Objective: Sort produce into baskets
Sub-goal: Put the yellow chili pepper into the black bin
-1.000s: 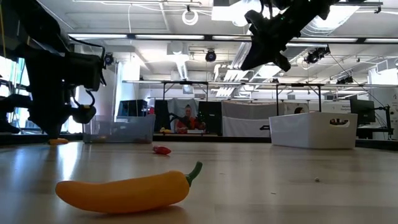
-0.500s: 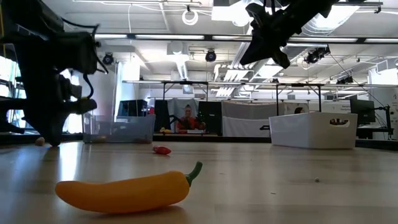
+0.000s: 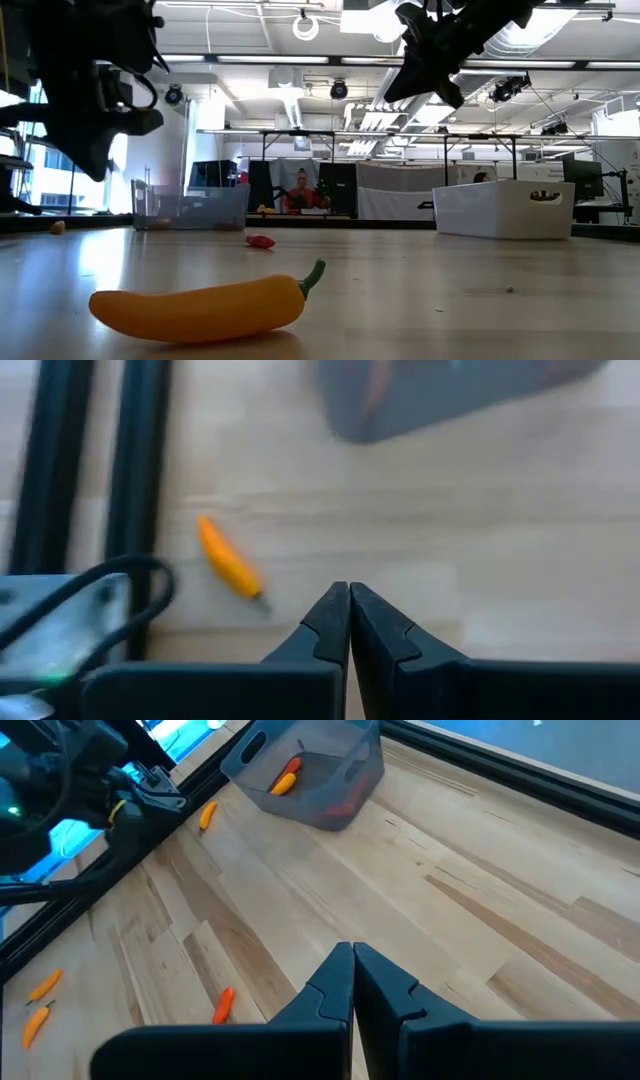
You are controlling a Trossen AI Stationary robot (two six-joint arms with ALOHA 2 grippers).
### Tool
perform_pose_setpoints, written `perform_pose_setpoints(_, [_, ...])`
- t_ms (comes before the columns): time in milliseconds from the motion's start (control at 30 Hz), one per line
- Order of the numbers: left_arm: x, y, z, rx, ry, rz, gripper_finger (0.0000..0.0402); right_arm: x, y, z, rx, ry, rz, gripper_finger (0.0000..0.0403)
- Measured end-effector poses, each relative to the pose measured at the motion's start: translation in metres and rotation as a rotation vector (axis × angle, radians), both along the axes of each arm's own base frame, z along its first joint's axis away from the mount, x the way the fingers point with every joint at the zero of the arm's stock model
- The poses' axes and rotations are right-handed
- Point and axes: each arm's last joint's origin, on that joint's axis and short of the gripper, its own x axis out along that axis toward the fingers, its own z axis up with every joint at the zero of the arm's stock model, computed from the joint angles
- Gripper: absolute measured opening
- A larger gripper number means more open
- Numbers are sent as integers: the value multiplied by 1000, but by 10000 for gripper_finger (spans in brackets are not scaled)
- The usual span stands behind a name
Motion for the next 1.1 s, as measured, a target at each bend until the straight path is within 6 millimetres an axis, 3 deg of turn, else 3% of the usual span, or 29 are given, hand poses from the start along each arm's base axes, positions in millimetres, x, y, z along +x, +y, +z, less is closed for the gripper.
perform_pose_setpoints(367, [2, 11, -47, 146, -3, 219, 0, 0, 0, 0, 22, -9, -17, 0])
perform_pose_setpoints(667, [9, 15, -83, 227, 148, 368, 0, 0, 0, 0, 53, -18, -34, 0])
perform_pose_setpoints(900, [10, 14, -93, 208, 210, 414, 0, 0, 0, 0, 53, -17, -32, 0])
perform_pose_setpoints(1100, [17, 12, -81, 251, 213, 380, 0, 0, 0, -1, 44, -6, -23, 0])
